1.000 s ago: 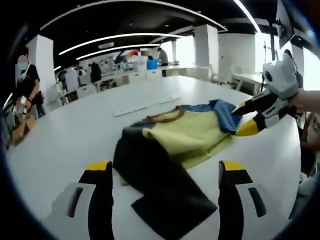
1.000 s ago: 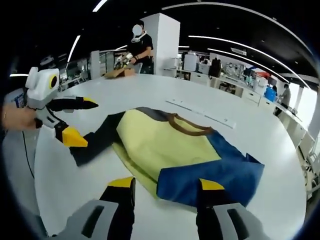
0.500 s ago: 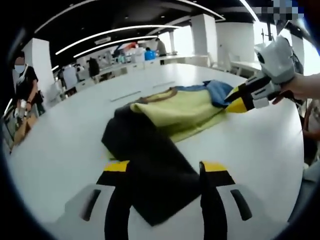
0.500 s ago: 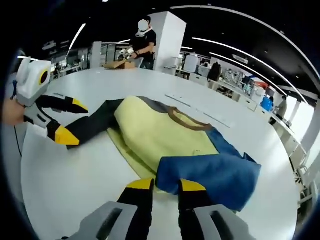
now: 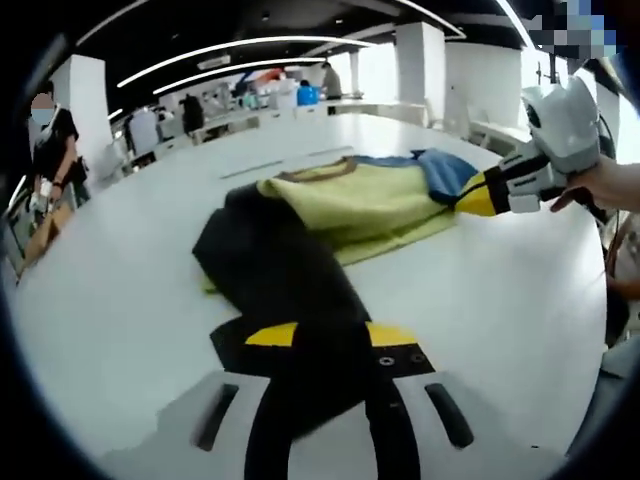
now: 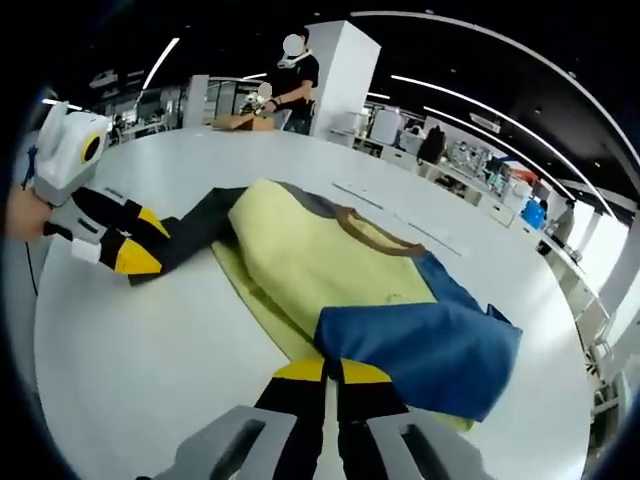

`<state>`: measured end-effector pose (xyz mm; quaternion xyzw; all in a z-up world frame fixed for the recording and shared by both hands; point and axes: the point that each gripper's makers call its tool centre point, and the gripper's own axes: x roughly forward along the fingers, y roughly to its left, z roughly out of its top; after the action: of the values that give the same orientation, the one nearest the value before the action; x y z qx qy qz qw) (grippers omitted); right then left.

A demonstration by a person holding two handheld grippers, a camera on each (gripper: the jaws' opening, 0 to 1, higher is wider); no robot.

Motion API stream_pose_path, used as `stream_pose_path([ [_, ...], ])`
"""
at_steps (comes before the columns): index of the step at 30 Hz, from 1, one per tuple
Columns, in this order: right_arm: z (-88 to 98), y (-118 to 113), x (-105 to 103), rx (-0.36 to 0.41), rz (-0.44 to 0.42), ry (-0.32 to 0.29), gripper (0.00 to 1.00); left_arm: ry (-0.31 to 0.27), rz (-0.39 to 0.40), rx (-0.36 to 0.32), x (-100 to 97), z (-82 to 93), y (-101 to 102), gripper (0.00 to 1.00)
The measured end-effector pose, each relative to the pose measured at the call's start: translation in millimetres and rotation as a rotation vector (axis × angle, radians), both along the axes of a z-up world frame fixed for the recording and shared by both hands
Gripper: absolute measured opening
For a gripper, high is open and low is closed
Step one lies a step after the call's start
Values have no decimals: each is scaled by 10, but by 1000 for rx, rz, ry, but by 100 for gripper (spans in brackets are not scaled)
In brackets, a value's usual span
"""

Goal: Fold the garment on the visible template until the final outline fits inside the template.

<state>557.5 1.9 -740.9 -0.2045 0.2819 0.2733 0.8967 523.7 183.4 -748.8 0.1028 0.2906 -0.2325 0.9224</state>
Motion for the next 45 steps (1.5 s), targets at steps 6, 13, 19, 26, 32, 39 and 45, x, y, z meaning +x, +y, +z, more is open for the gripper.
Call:
stream_pose_path([
  [6,55,-45,0,-7,12,-10,0,4,-9,10,49,13,-6,0],
  [13,231,-142,24,-1,5,-46,0,-24,0,-33,48,244,46,0],
  [19,426,-278,40,7,-13,-77,0,-45,37,-135,99,547,102,0],
  [26,690,-553,87,46,-72,-119,0,-80,153,-296,188,914,371,0],
  [32,818,-896,123,47,-152,-146,0,-97,283,-411,216,1044,729,0],
  [39,883,-1240,131,47,-236,-151,0,-92,379,-455,201,1015,1031,0],
  [45,962,-1517,139,54,-315,-166,0,-90,421,-507,202,1003,1143,0],
])
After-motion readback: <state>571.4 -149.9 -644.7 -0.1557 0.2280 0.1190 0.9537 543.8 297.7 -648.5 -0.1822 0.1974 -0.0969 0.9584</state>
